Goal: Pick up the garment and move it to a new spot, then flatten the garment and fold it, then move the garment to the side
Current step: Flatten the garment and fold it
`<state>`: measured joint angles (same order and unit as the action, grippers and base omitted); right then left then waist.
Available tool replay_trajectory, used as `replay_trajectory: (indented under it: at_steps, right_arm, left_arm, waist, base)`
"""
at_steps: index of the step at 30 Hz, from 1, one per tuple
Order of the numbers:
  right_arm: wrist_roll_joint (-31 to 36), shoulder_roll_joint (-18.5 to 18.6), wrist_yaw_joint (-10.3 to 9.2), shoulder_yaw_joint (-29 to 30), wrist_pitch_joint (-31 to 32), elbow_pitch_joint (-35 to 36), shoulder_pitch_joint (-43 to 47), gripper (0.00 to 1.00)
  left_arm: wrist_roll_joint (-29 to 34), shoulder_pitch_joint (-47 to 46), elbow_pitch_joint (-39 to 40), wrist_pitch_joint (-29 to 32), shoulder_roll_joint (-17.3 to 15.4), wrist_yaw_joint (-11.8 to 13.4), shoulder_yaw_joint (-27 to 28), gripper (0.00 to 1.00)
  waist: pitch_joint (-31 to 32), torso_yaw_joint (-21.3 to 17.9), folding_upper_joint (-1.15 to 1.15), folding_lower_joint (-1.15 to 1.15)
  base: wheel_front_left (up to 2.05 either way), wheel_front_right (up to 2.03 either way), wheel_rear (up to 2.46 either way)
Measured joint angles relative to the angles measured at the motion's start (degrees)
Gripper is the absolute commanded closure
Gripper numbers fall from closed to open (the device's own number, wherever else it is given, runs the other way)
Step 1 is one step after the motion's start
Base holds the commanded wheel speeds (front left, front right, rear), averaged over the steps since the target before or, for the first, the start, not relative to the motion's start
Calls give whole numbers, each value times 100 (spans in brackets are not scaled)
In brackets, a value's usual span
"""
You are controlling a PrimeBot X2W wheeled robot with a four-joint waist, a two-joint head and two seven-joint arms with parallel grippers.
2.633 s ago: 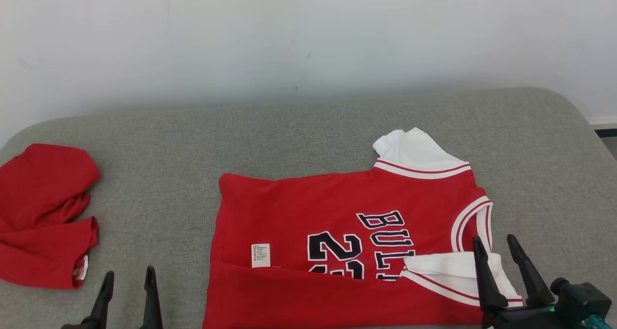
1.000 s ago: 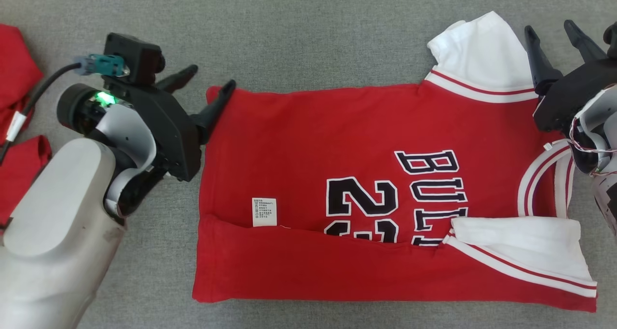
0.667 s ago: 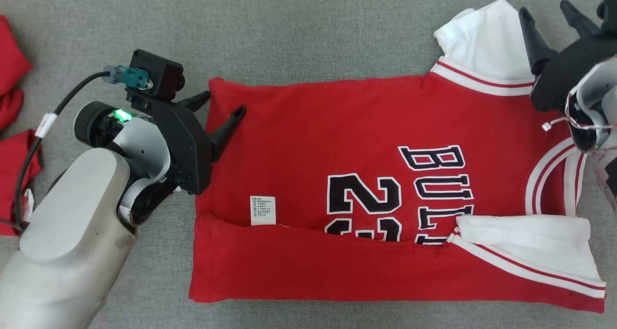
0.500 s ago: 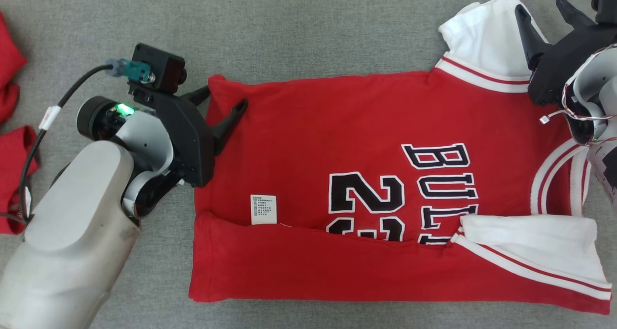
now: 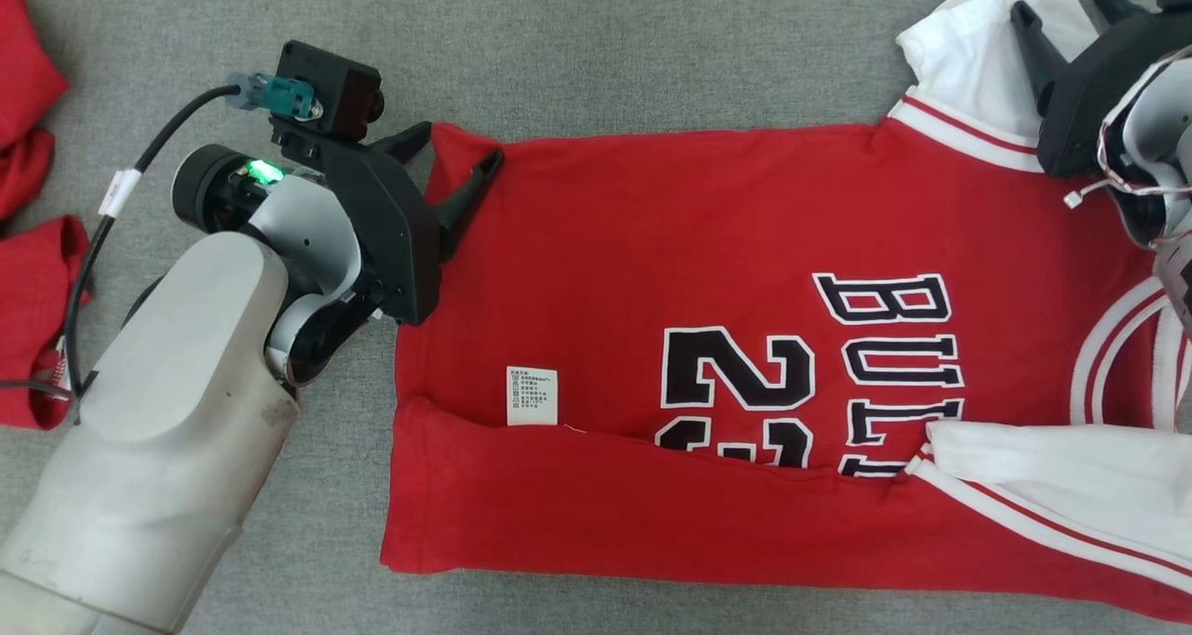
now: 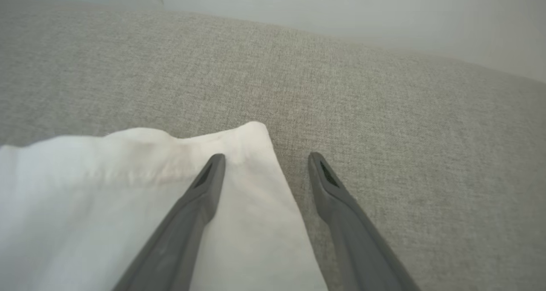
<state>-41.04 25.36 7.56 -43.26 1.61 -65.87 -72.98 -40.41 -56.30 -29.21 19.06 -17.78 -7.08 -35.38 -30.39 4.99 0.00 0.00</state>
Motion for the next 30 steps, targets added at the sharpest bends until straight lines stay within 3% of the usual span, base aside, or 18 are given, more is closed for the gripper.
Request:
replay_trajectory:
  at_steps: [1, 2, 3, 9, 19, 23, 30]
  right_arm:
    - [-21, -4, 0, -15, 73, -54, -46, 0]
    - [-71, -20, 0, -31, 177, -103, -97, 64]
    - [-130, -32, 0, -32, 256, -131, -139, 100]
    - [-298, -110, 0, -96, 157, -121, -203, 100]
    - [-687, 211, 0, -192, -918, 290, 380, 100]
    - [-820, 369, 0, -325, -1451, 757, 751, 100]
    - [-809, 654, 0, -249, -1651, 1747, 1586, 100]
  left_arm:
    - [0, -19, -23, -26, 18, -1, -14, 33]
    - [-1, -42, -49, -43, 33, -1, -23, 69]
    - [-3, -69, -78, -52, 43, -2, -32, 100]
    - [-54, -71, -253, -305, 60, -33, -34, 100]
    - [-77, 561, -383, -971, 54, 84, 8, 100]
    - [-43, 950, -347, -1274, -10, 209, -10, 100]
    - [19, 1431, -176, -1703, -69, 433, 14, 100]
  waist:
    - [-20, 11, 0, 0]
    - [-40, 22, 0, 0]
    - [-58, 29, -1, -1]
    - [-16, 2, 0, 0]
    - [527, -144, 0, 0]
    - [846, -251, 0, 0]
    - [1171, -507, 0, 0]
  base:
    - [0, 0, 0]
    - [0, 0, 0]
    - [0, 0, 0]
    - [0, 0, 0]
    - [0, 0, 0]
    - [0, 0, 0]
    - [0, 0, 0]
